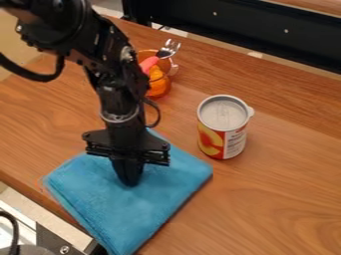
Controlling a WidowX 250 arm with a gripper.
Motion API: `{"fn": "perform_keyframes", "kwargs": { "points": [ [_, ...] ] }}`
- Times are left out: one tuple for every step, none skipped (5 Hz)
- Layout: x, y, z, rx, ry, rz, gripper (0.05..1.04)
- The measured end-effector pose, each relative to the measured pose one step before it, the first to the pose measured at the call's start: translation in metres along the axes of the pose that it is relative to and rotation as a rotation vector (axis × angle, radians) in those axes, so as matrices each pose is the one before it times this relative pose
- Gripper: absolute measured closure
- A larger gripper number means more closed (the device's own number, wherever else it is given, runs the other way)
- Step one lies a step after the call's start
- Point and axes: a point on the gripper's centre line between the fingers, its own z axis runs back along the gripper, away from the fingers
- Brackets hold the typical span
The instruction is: Scratch the napkin
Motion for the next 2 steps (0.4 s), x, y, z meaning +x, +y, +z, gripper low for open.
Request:
{"fn": "perform_keyframes", "kwargs": {
  "points": [
    [-0.00424, -0.01525, 0.00405, -0.0212, 0.0063, 0.041, 1.031],
    [0.00042, -0.01028, 0.00322, -0.0096, 0.0062, 0.0354, 1.031]
  ]
}}
